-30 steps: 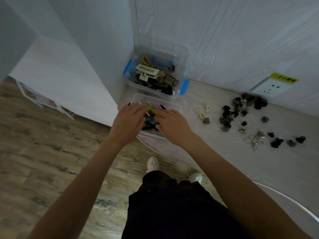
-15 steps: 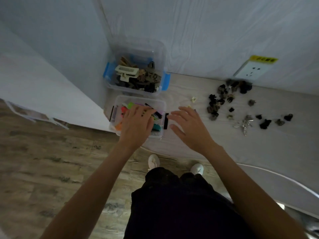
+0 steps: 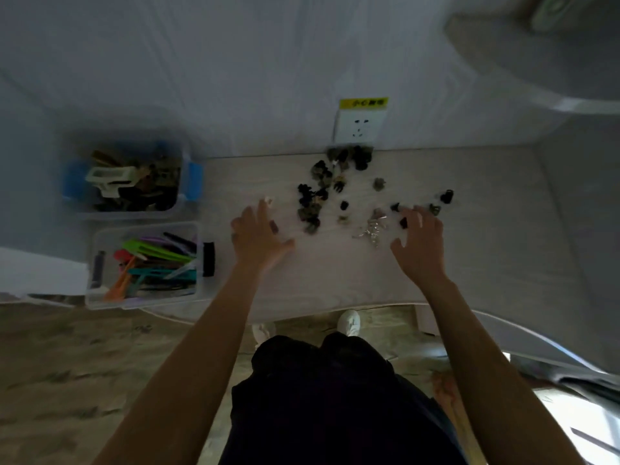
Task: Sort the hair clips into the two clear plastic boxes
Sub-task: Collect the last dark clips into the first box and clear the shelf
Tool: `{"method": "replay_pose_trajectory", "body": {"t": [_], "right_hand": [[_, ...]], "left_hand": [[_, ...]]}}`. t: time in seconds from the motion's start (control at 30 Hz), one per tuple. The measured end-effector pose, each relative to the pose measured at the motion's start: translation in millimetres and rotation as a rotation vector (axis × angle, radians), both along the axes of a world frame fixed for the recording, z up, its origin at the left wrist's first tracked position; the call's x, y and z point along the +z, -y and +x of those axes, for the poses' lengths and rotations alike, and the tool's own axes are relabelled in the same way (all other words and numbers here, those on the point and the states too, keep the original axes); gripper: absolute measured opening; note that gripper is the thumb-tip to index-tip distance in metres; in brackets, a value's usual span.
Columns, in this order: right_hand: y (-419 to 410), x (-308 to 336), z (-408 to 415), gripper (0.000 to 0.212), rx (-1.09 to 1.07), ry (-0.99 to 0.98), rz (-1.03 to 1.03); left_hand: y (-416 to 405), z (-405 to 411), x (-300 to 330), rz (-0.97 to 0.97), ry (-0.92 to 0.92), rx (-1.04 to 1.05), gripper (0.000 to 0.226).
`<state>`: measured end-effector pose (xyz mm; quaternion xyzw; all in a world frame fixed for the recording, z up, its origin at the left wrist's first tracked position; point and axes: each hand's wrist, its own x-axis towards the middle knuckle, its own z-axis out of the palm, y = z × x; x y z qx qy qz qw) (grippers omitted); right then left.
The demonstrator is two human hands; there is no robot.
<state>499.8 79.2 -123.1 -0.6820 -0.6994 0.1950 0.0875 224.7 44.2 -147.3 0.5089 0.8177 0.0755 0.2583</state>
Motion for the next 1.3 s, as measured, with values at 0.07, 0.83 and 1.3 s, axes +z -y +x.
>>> {"method": "replay_pose_trajectory", "body": {"t": [0.07, 0.83, 1.3], "right_hand": [[-14, -5, 18, 0.072, -0.026, 0.028, -0.067], [11, -20, 14, 0.018, 0.097, -0.16, -0.154], [-11, -20, -102, 0.051, 0.018, -0.184, -0.114]], "left_hand": [[-4, 8, -7, 0.018, -0.006, -0.03, 0.099], [36, 23, -5, 0.155, -0.191, -0.092, 0.079], [-3, 24, -6, 0.045, 0.304, -0.185, 0.089]]}}
